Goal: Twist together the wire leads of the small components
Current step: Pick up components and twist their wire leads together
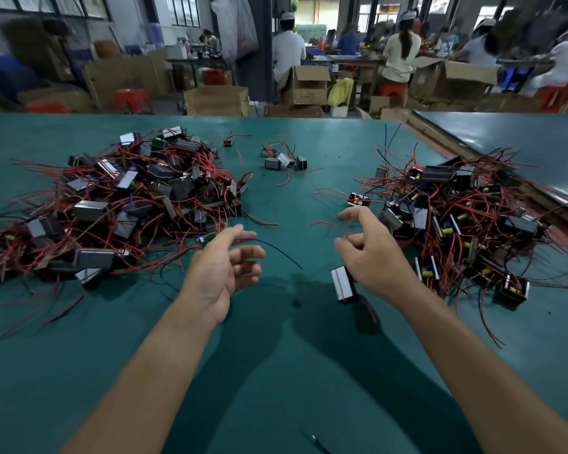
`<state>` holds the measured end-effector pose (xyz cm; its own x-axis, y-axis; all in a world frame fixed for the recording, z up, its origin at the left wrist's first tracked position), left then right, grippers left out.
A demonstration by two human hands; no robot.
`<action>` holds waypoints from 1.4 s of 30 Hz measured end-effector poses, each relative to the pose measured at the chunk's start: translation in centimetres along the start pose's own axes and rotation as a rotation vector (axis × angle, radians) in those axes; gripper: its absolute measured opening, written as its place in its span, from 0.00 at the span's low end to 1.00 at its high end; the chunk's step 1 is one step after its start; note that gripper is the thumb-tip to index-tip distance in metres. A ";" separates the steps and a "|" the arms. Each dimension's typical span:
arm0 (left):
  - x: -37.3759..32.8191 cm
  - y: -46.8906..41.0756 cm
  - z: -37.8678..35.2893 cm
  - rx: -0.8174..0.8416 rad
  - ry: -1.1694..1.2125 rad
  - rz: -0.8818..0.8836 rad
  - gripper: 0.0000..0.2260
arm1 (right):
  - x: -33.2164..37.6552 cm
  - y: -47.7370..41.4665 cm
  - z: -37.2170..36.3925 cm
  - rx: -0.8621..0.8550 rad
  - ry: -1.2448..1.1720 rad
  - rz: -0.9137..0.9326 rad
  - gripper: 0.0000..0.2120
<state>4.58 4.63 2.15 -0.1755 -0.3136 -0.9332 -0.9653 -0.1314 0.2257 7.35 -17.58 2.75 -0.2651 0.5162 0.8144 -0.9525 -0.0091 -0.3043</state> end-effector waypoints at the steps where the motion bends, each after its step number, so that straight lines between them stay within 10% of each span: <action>1: 0.0 0.1 -0.2 0.027 0.006 0.009 0.10 | -0.1 0.0 -0.2 0.018 0.034 0.009 0.09; 21: -0.6 2.0 -2.4 0.172 -0.407 -0.512 0.09 | 2.6 1.7 -1.9 0.353 -0.307 -0.023 0.13; 29: -1.7 2.8 -2.2 -0.015 -0.500 -0.895 0.32 | 2.9 1.2 -1.1 0.206 -0.216 0.107 0.14; 37: -0.2 0.8 -1.9 0.115 -0.246 -0.048 0.13 | 1.9 0.3 0.1 0.004 -0.178 0.087 0.13; 42: 0.6 1.4 -1.6 0.234 -0.191 0.065 0.11 | 0.8 0.1 0.3 -0.077 -0.107 0.058 0.13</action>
<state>3.42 2.75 2.39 -0.2499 -0.1289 -0.9596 -0.9654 0.1099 0.2367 7.05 -17.47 3.50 -0.3376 0.4227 0.8410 -0.9219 0.0321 -0.3862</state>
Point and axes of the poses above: each hand's wrist, its own y-axis away from the middle knuckle, its own z-axis out of the back of the hand, x = y × z, the point moved 5 cm from there along -y, towards the middle knuckle, and after that the axes turned 3 degrees about -x, right-handed, at the moved point
